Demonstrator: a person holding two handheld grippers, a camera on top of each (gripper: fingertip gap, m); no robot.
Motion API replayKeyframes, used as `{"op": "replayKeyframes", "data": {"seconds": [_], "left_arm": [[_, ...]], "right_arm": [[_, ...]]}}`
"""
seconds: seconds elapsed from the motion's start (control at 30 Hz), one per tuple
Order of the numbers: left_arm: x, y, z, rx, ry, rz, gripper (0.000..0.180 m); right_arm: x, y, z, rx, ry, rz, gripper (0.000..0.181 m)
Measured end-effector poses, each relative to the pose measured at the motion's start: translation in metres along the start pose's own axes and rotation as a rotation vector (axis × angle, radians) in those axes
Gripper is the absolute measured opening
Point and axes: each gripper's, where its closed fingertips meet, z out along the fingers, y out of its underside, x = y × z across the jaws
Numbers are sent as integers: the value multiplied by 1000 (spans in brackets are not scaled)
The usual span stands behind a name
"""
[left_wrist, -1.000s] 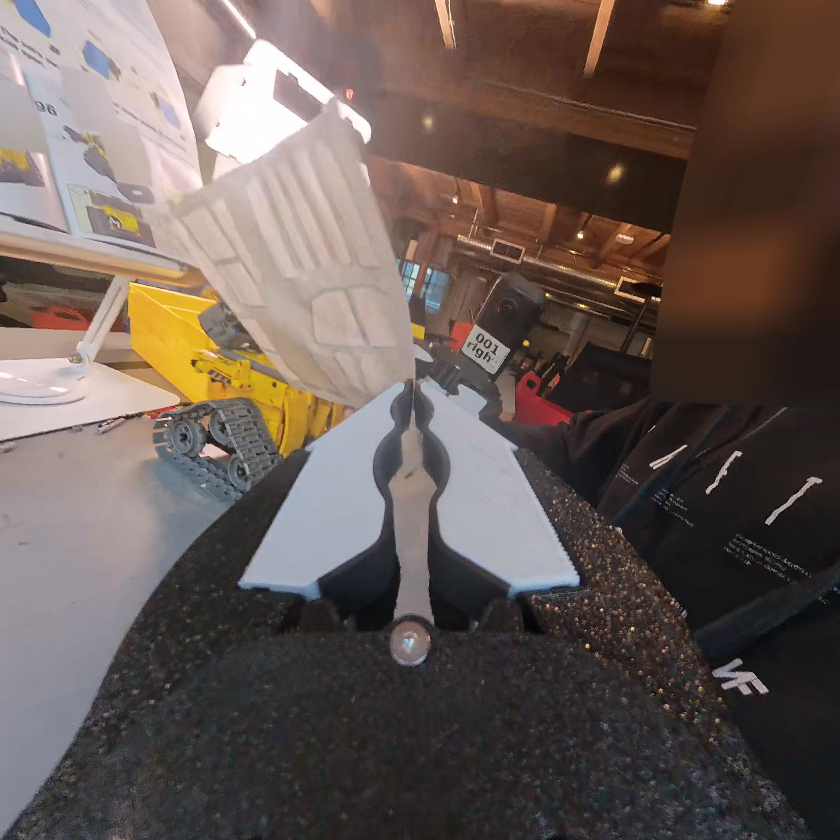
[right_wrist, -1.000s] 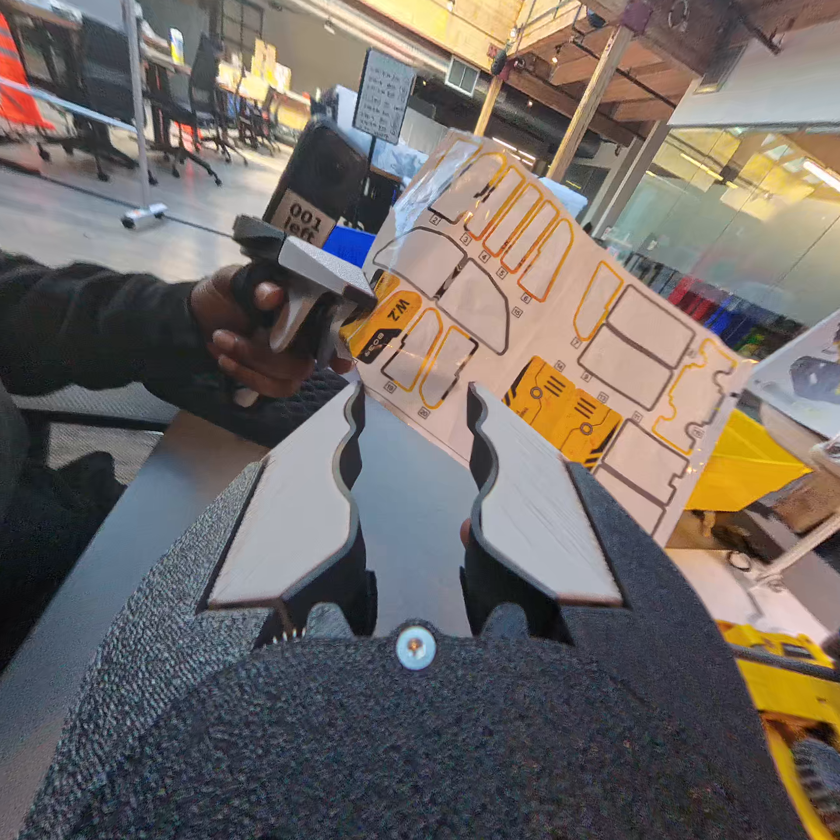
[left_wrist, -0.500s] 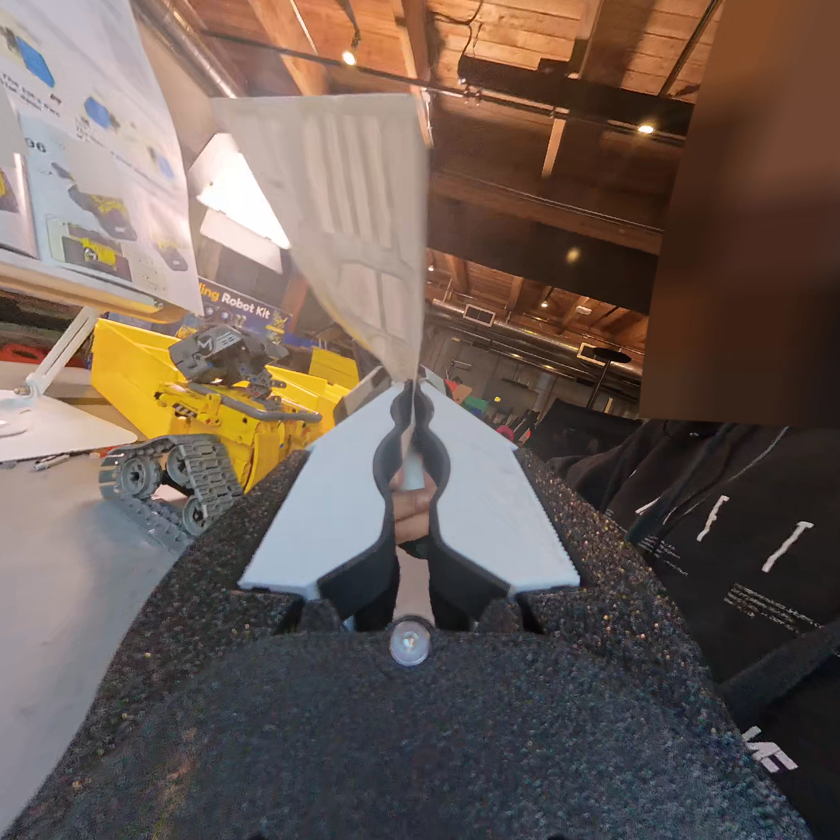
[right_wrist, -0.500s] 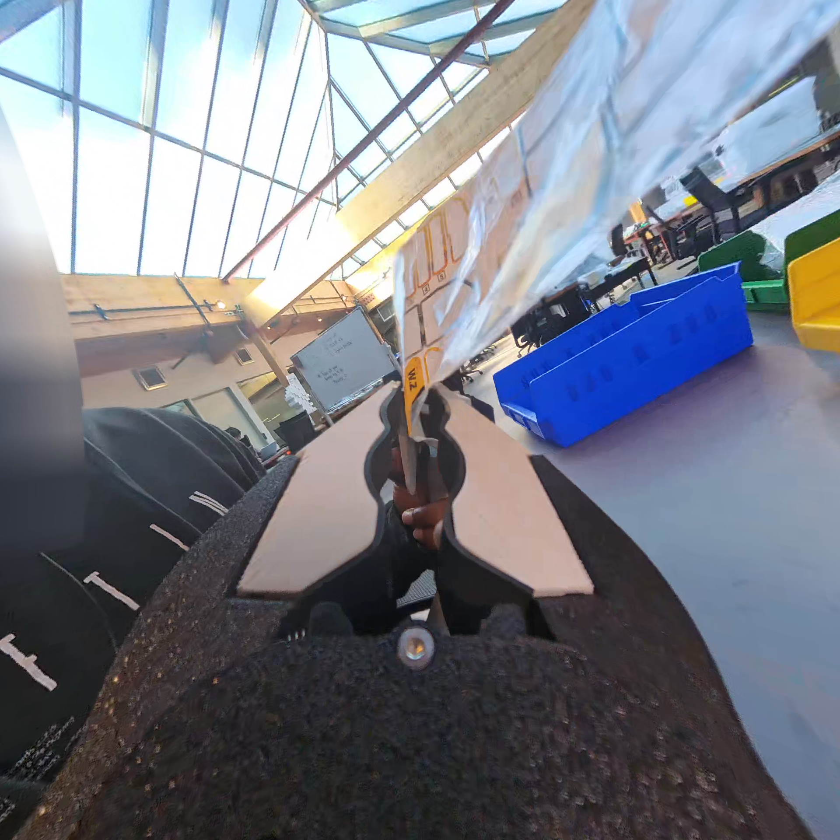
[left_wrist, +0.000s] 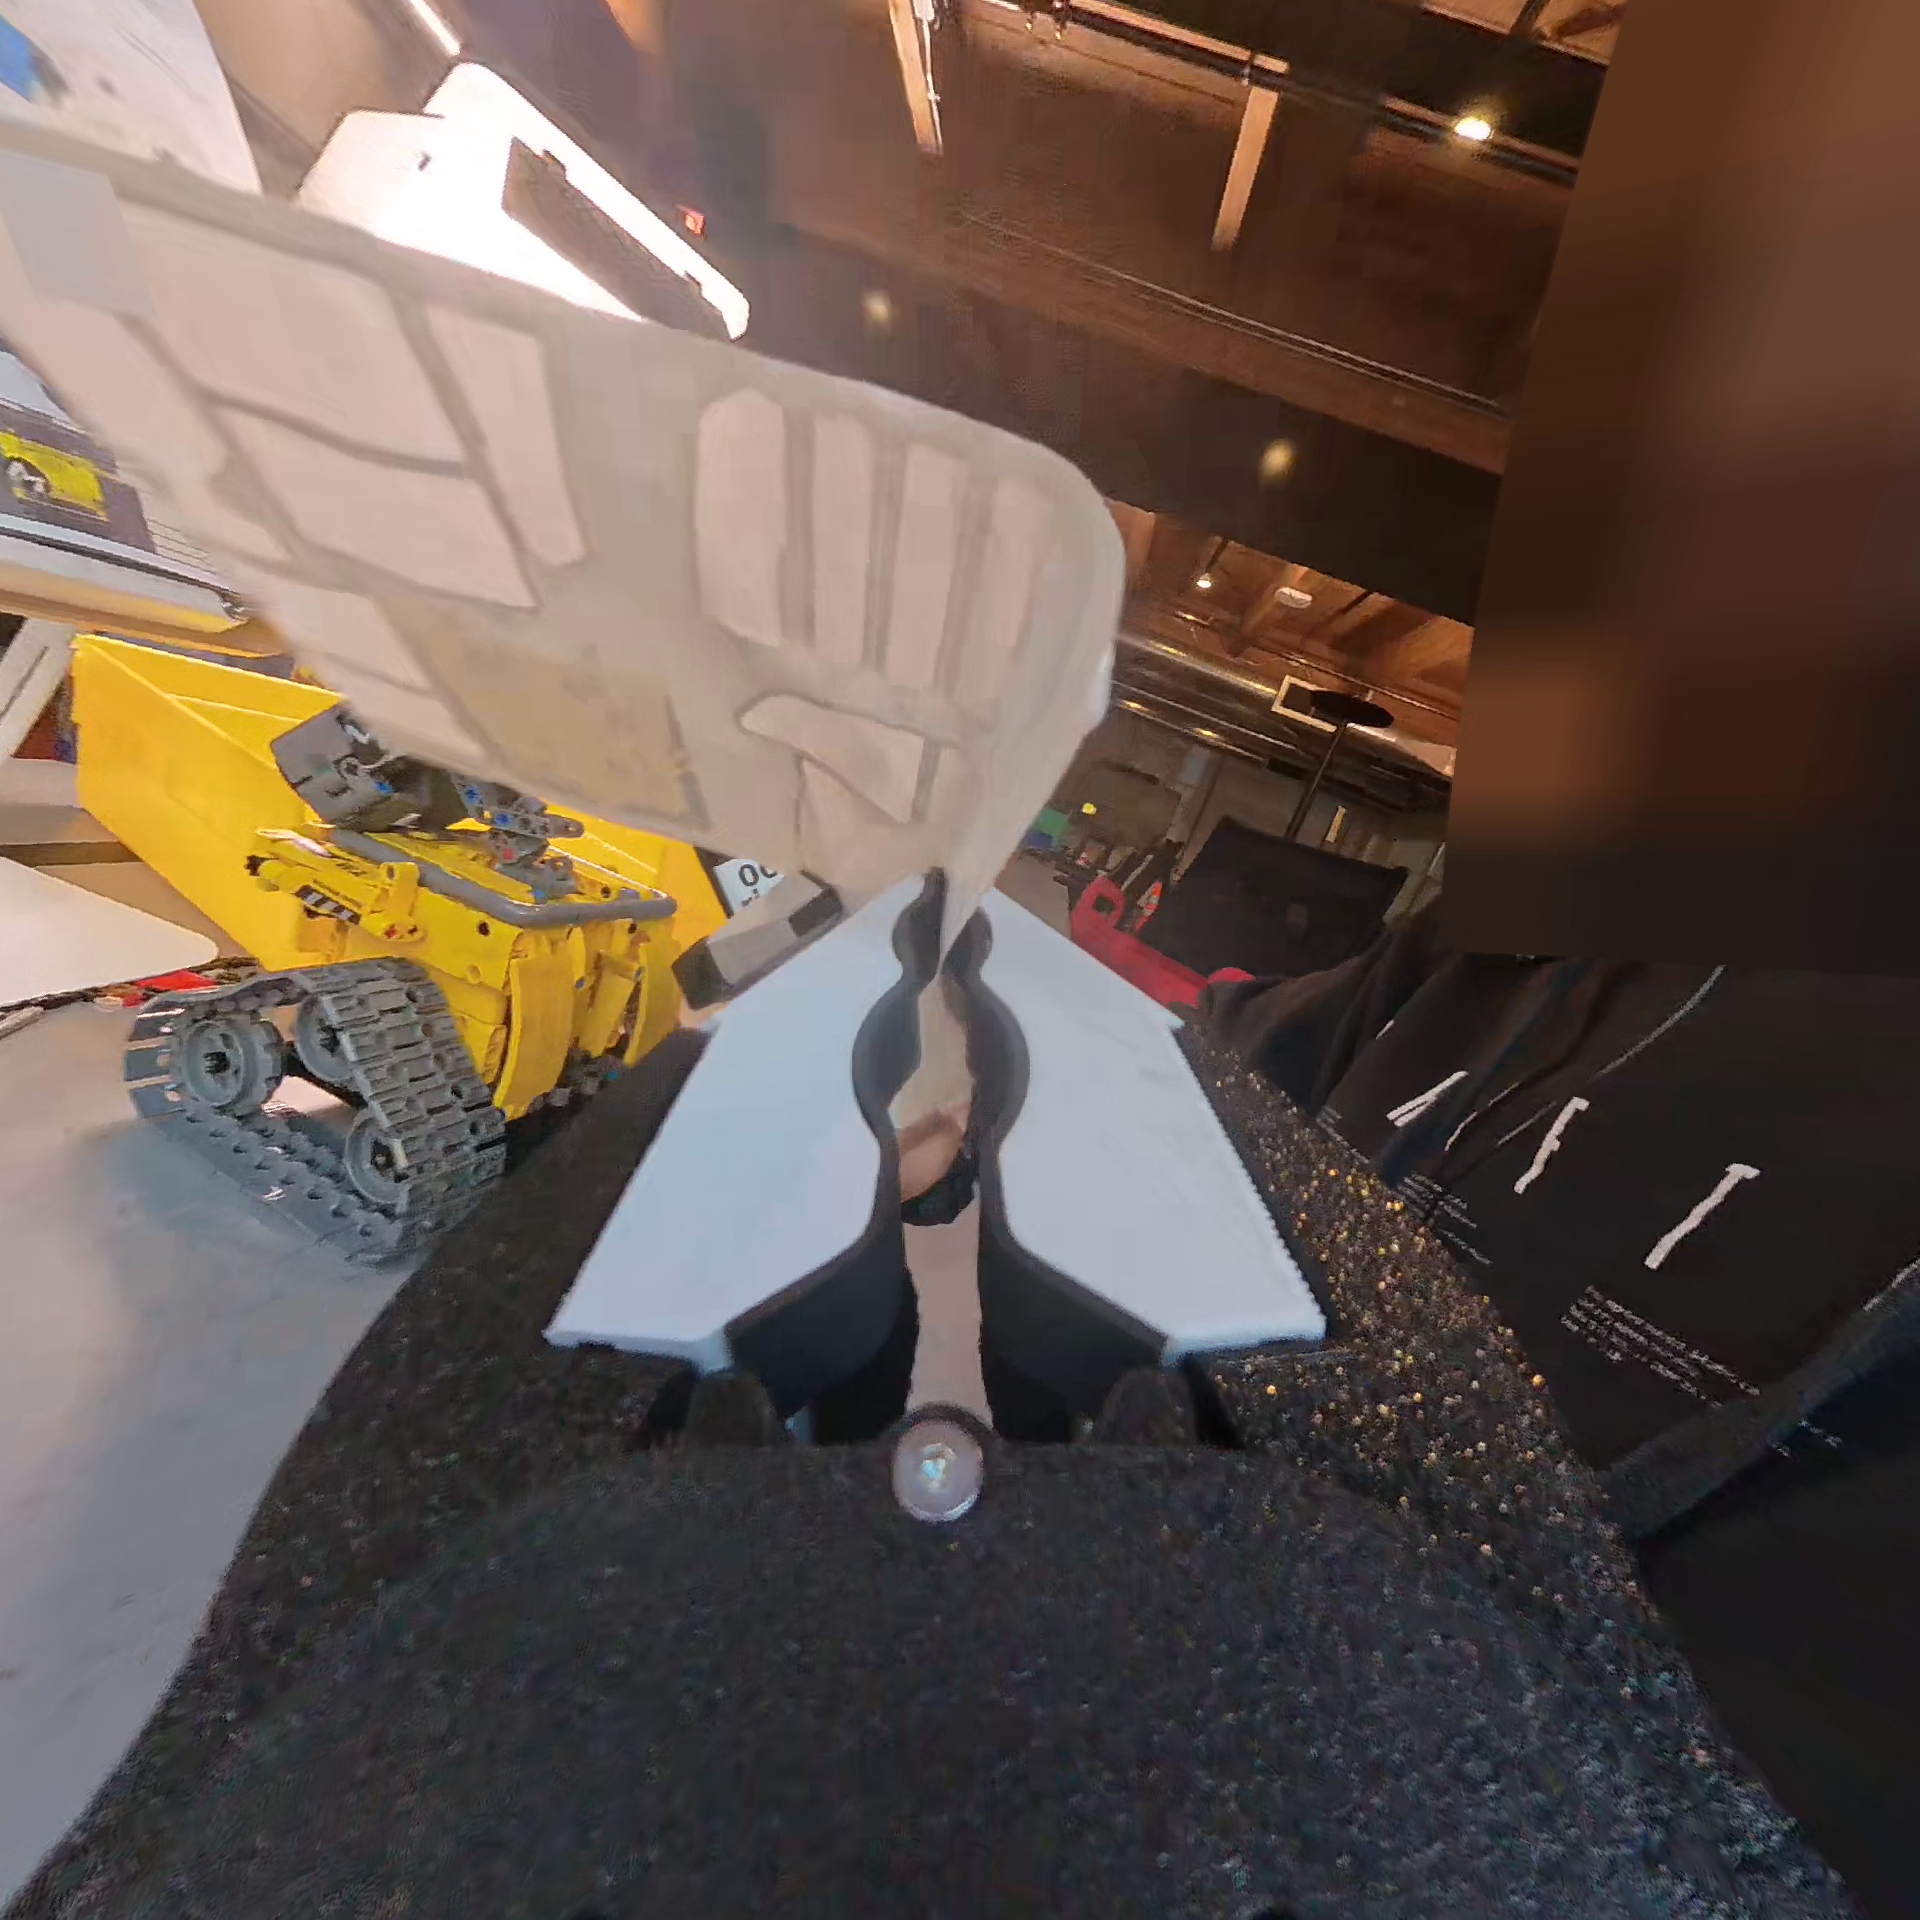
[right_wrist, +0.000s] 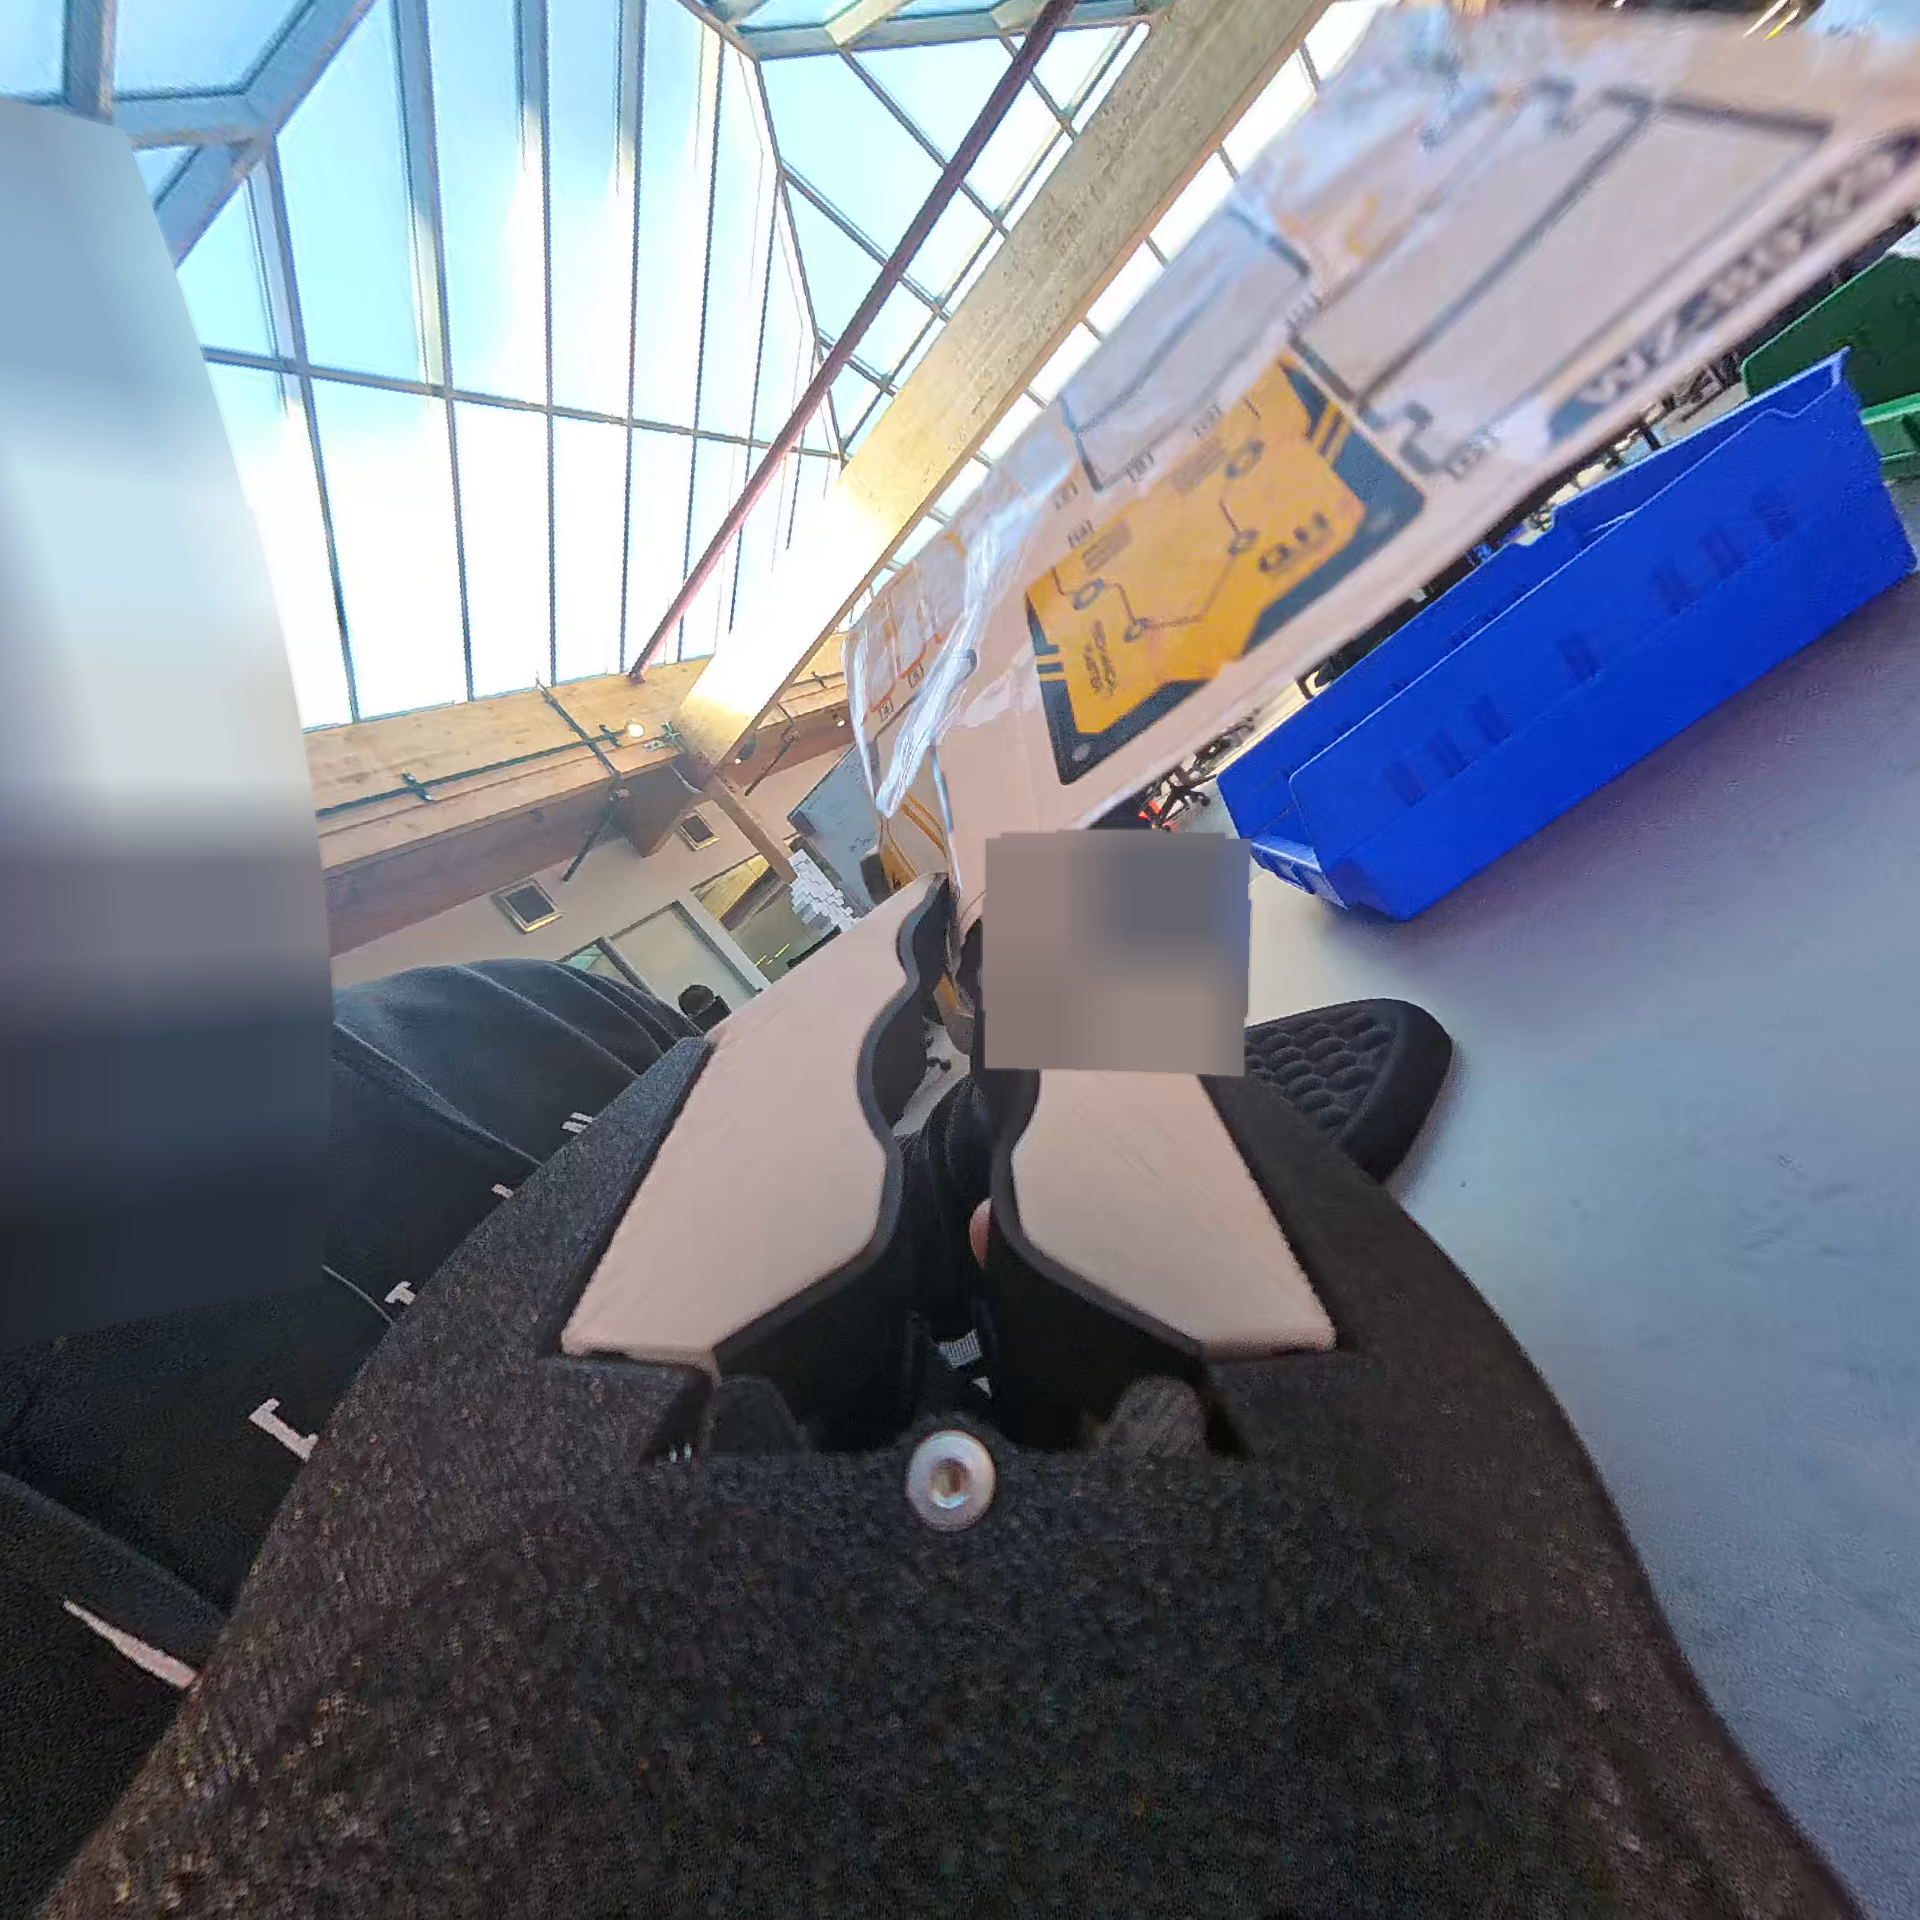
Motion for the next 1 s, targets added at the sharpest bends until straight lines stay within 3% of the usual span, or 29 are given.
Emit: {"op": "replayKeyframes", "data": {"seconds": [0.27,0.33,0.43,0.5,0.6,0.67,0.77,1.0], "left_arm": [[1,-3,-2,59,43,-56,0],[0,-7,-5,74,33,-50,0],[-11,-16,-16,98,-42,-26,0],[-19,-17,-23,83,-109,9,0],[-26,-8,-23,22,-155,29,0],[-24,2,-14,-28,-146,46,0],[-16,16,1,-103,-104,83,0],[-10,18,6,-134,-80,106,5]], "right_arm": [[1,8,2,-57,12,48,1],[7,3,-4,-83,67,-6,10],[16,-15,-18,-100,211,-210,23],[19,-37,-28,-98,362,-459,35],[3,-34,-20,-237,460,-890,36],[3,-12,-5,-339,469,-1029,41],[17,17,5,-425,470,-1050,45],[5,25,3,-381,330,-872,20]]}}
